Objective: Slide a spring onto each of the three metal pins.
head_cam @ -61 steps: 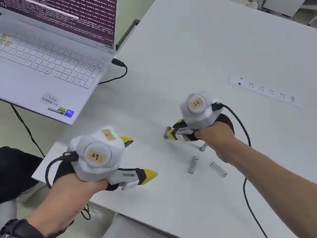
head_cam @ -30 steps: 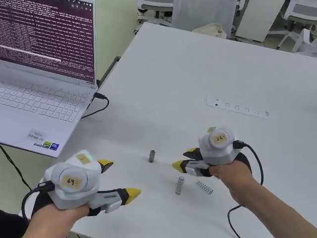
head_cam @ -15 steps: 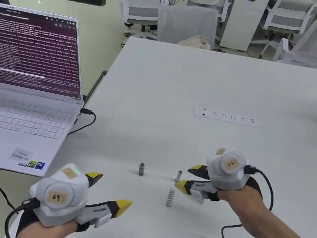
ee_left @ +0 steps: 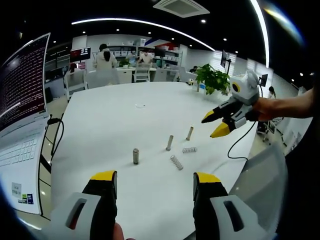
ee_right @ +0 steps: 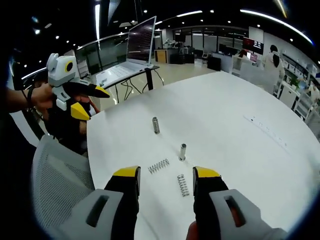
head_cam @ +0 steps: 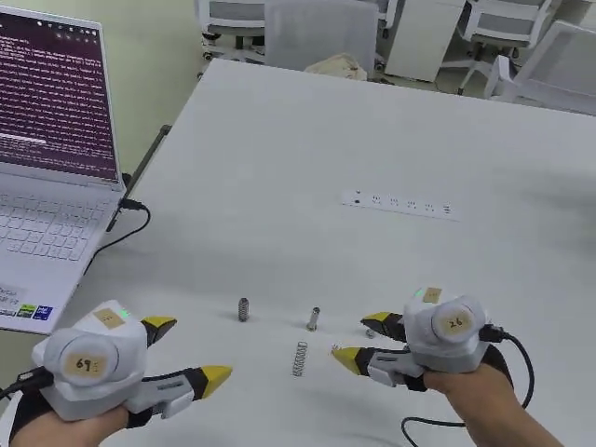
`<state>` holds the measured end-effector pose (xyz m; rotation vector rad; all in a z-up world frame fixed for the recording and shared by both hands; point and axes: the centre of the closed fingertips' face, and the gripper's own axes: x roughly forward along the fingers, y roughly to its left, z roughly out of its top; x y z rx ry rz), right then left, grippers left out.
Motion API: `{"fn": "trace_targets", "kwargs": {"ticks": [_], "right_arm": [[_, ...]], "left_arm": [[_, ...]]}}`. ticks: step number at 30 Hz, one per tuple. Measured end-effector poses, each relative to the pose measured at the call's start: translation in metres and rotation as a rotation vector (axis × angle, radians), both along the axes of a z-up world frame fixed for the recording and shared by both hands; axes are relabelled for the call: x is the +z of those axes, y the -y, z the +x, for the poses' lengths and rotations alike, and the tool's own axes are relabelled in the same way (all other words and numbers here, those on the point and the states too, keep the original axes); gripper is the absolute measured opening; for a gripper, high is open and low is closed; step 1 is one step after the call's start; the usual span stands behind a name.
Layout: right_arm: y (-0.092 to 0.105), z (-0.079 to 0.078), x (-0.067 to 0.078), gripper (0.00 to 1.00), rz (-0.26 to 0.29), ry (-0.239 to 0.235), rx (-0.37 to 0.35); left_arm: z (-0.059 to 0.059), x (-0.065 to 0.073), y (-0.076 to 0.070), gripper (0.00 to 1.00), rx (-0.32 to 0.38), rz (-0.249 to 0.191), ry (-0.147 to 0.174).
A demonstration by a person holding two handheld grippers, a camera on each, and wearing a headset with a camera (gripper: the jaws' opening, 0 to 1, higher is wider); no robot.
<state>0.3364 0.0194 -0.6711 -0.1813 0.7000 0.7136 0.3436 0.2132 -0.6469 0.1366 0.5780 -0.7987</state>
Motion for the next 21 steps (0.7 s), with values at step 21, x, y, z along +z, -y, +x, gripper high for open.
{"fn": "trace_targets", "kwargs": {"ticks": [21], "right_arm": [[0.055, -0.042, 0.011, 0.51, 0.060, 0.009, -0.209]], "left_arm": [[0.003, -0.001, 0.009, 0.58, -0.031, 0.004, -0.003]]}}
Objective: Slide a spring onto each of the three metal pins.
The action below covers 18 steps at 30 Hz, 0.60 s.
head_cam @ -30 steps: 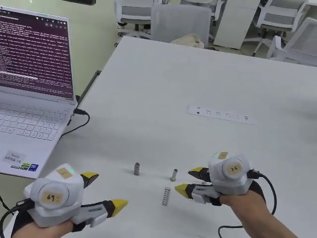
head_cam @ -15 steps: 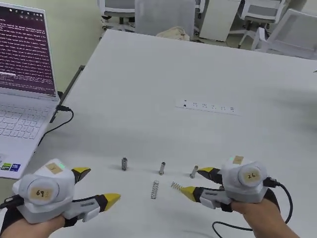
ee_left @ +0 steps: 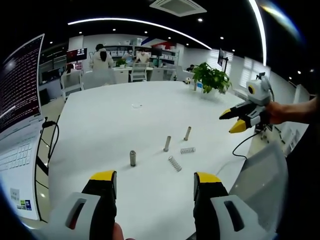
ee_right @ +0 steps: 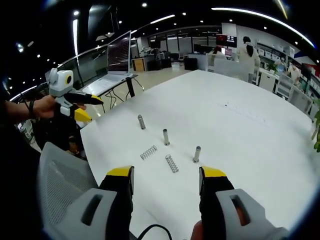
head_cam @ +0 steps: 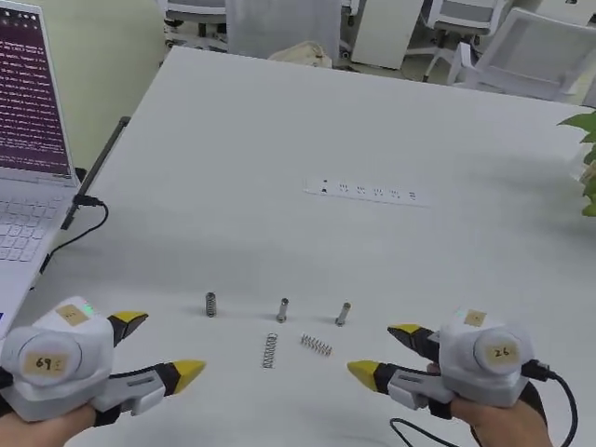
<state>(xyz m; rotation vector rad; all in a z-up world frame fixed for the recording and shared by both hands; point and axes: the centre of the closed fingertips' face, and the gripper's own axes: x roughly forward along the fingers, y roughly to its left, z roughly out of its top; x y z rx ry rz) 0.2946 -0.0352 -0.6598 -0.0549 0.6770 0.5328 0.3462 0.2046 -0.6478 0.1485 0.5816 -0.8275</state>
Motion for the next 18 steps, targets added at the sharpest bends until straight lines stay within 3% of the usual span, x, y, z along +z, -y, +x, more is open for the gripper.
{"fn": "trace_targets", "kwargs": {"ticks": [18], "right_arm": [[0.007, -0.018, 0.004, 0.59, 0.037, -0.004, -0.053]], "left_arm": [[-0.001, -0.001, 0.005, 0.59, -0.018, 0.004, 0.000]]}}
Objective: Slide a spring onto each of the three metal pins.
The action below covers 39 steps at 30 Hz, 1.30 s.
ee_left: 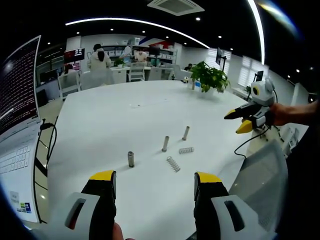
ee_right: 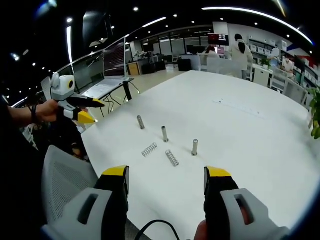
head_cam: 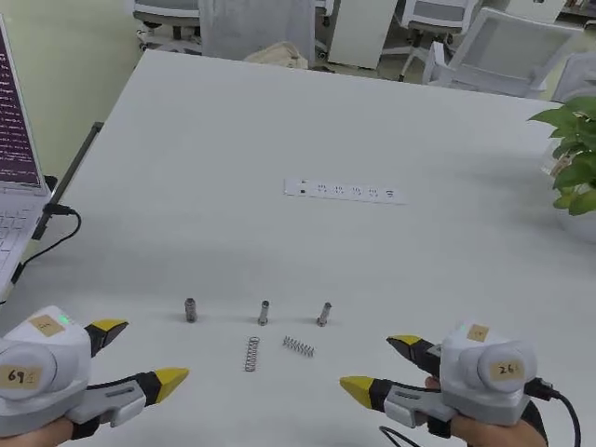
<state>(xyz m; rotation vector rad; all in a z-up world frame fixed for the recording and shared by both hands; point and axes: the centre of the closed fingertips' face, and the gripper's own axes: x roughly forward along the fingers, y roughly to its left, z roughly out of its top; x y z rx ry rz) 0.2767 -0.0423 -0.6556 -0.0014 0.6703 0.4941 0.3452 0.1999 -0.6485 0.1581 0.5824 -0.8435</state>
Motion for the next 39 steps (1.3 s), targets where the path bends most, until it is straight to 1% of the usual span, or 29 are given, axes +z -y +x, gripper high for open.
{"fn": "trace_targets", "kwargs": {"ticks": [3, 6, 9, 14, 19, 20, 24, 29, 39], "right_arm": [[0.001, -0.002, 0.001, 0.59, -0.002, 0.001, -0.001], [0.005, -0.003, 0.003, 0.60, 0.010, 0.007, -0.018], [0.007, -0.006, 0.002, 0.60, 0.009, 0.004, -0.019], [0.009, -0.010, 0.003, 0.61, 0.009, 0.000, -0.020], [0.009, -0.012, 0.005, 0.61, 0.003, -0.001, -0.015], [0.009, -0.012, 0.005, 0.61, 0.002, 0.000, -0.014], [0.010, -0.013, 0.007, 0.61, -0.001, 0.001, -0.011], [0.010, -0.015, 0.008, 0.61, -0.005, 0.000, -0.003], [0.012, -0.017, 0.007, 0.61, -0.008, -0.005, 0.004]], "left_arm": [[-0.001, -0.002, 0.005, 0.59, -0.009, -0.004, -0.007], [-0.002, -0.005, 0.011, 0.59, -0.028, 0.008, -0.010], [-0.002, -0.006, 0.016, 0.58, -0.037, 0.007, -0.015], [-0.003, -0.018, 0.029, 0.57, -0.069, 0.017, -0.036], [-0.004, -0.027, 0.042, 0.56, -0.099, 0.022, -0.053], [-0.005, -0.030, 0.048, 0.55, -0.113, 0.029, -0.057], [-0.002, -0.038, 0.058, 0.54, -0.127, 0.025, -0.073], [0.001, -0.047, 0.073, 0.53, -0.152, 0.031, -0.088], [0.006, -0.063, 0.092, 0.51, -0.191, 0.053, -0.109]]}}
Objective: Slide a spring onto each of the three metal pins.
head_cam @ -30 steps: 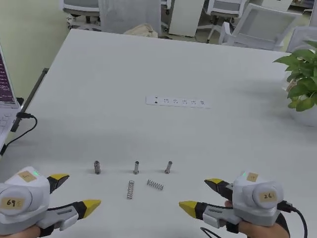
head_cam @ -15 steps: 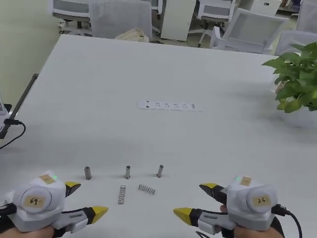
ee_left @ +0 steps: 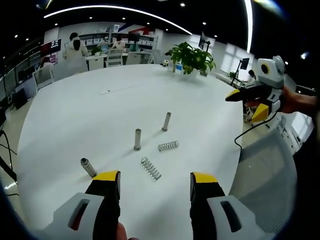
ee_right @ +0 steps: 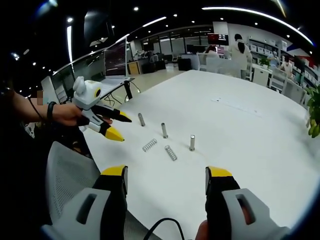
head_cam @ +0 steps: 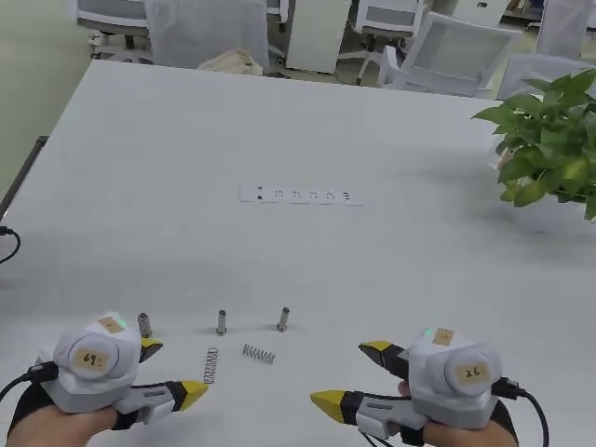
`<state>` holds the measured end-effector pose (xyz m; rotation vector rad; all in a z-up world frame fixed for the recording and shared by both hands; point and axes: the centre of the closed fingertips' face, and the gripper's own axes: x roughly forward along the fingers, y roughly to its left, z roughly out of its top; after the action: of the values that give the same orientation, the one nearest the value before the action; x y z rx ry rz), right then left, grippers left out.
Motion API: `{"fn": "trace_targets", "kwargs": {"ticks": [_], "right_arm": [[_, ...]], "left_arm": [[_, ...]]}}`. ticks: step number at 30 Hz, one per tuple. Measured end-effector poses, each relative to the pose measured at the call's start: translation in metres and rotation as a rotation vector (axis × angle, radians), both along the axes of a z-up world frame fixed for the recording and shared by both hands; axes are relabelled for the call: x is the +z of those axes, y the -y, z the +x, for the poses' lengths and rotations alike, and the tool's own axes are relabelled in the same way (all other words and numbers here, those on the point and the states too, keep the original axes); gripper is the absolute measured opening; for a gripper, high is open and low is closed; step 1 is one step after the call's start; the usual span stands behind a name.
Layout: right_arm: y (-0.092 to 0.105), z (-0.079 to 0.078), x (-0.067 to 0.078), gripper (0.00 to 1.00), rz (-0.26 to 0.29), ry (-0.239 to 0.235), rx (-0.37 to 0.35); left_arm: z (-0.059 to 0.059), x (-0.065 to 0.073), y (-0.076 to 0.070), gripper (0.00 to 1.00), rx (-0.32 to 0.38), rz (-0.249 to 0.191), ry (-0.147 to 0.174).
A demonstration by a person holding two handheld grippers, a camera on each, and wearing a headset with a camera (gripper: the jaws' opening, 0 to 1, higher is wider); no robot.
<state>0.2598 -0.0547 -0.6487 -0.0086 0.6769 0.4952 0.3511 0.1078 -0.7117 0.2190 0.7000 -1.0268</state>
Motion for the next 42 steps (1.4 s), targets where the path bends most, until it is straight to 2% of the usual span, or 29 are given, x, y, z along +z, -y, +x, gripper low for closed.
{"fn": "trace_targets", "kwargs": {"ticks": [8, 16, 30, 42], "right_arm": [[0.004, -0.004, -0.002, 0.61, -0.001, -0.011, -0.005], [0.010, -0.007, -0.003, 0.61, 0.001, -0.017, -0.023], [0.012, -0.013, -0.009, 0.61, 0.008, -0.038, -0.039], [0.013, -0.012, -0.012, 0.60, 0.011, -0.044, -0.039]], "left_arm": [[0.011, -0.010, 0.018, 0.50, 0.008, -0.005, -0.017], [0.013, -0.028, 0.032, 0.47, -0.014, 0.018, -0.045], [0.020, -0.056, 0.041, 0.36, 0.004, 0.055, -0.079], [0.013, -0.075, 0.042, 0.25, 0.009, 0.086, -0.091]]}}
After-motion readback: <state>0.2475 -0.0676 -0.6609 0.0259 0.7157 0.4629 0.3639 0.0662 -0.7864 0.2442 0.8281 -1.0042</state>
